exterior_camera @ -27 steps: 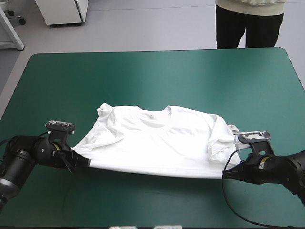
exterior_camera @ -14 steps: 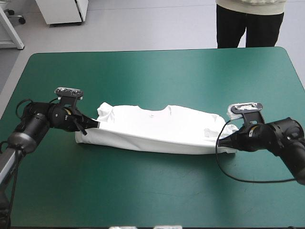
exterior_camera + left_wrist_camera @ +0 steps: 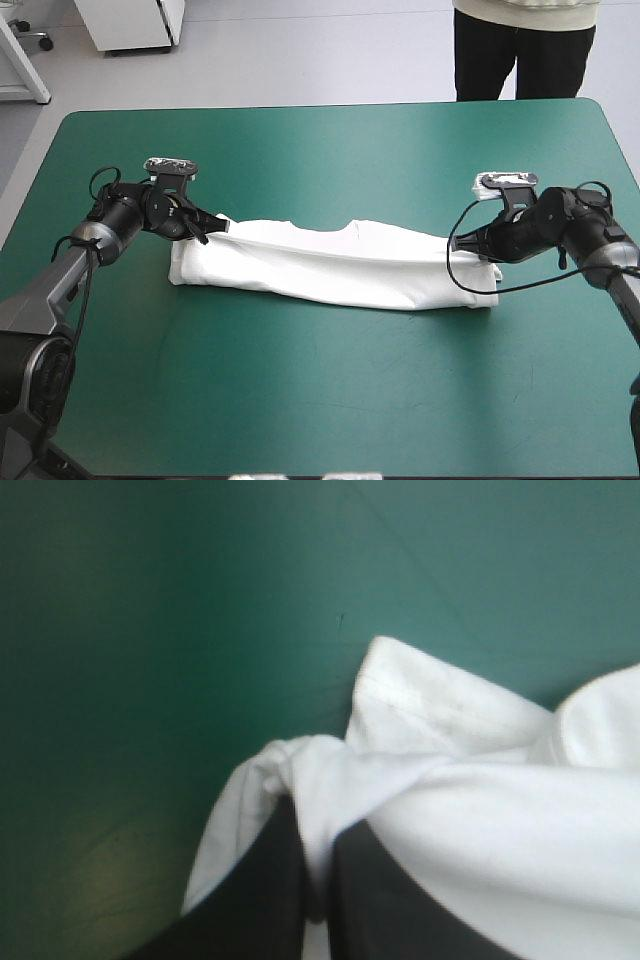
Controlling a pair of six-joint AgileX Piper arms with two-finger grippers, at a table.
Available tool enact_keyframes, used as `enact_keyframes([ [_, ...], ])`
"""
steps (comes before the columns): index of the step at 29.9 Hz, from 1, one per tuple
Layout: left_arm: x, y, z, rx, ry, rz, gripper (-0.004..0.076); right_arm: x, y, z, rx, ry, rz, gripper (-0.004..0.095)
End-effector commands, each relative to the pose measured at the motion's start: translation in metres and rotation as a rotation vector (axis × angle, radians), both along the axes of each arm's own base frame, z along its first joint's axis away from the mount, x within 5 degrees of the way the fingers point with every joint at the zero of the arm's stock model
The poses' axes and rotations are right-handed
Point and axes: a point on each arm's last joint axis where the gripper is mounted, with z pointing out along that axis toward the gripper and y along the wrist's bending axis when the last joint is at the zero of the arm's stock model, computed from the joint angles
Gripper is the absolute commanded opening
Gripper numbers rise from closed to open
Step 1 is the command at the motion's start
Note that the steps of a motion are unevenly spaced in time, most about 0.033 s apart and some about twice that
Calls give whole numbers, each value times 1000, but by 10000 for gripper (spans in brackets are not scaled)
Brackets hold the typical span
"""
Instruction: Fold the cloth
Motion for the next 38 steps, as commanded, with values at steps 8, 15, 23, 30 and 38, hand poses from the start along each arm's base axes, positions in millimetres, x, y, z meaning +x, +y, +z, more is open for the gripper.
enact_keyframes([
  [8,15,-1,30,-16,-218,-5,13,29,-3,25,5,-127,-8,168],
  [15,20,-2,49,-10,-257,-18,452,34,-12,47,-29,-185,-42,503],
  [23,13,-10,80,-78,-200,-71,536,7,-33,99,-45,-293,-96,507],
  [30,-12,-59,89,-232,-125,-338,376,-57,-38,148,-114,-379,-85,307],
  [38,-27,-125,81,-364,-93,-518,-9,-117,-51,169,-206,-457,-167,-17],
])
